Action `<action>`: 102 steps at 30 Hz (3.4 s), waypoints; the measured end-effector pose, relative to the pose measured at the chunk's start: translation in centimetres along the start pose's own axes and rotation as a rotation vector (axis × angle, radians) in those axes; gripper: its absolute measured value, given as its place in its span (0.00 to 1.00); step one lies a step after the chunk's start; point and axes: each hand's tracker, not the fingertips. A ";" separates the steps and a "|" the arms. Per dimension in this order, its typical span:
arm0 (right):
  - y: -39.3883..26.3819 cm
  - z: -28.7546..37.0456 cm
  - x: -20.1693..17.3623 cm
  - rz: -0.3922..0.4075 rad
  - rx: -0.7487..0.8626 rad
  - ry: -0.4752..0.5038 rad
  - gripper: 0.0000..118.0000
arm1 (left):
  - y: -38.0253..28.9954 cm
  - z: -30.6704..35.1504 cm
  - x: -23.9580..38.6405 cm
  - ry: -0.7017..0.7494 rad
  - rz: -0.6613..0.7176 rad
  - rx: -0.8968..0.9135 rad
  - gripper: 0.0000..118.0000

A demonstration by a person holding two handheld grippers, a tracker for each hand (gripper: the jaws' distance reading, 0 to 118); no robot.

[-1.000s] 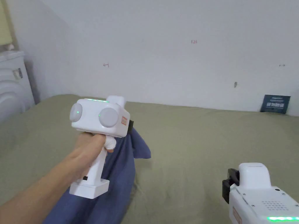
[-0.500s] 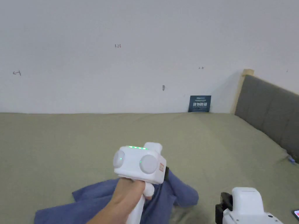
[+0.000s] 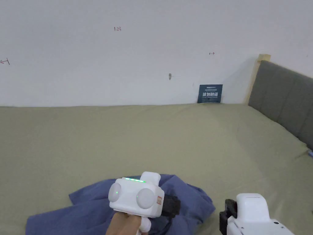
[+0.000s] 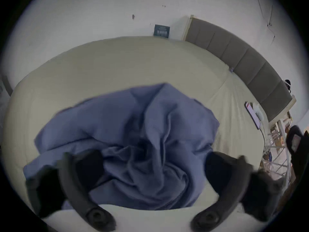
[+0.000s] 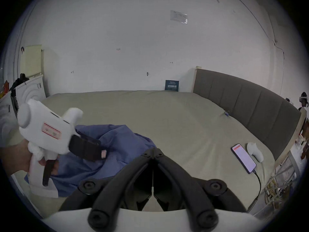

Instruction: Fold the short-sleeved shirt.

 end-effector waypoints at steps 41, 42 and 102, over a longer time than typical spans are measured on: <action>-1.0 1.2 -9.0 0.097 0.022 0.150 0.01 | -10.0 12.9 -24.7 0.338 0.292 0.092 0.04; -1.2 0.8 -8.7 0.095 0.014 0.144 0.01 | -9.4 11.4 -25.2 0.359 0.280 0.072 0.21; 20.7 2.2 1.6 0.021 -0.017 0.201 0.05 | -2.7 39.5 -22.4 0.615 0.189 0.372 0.03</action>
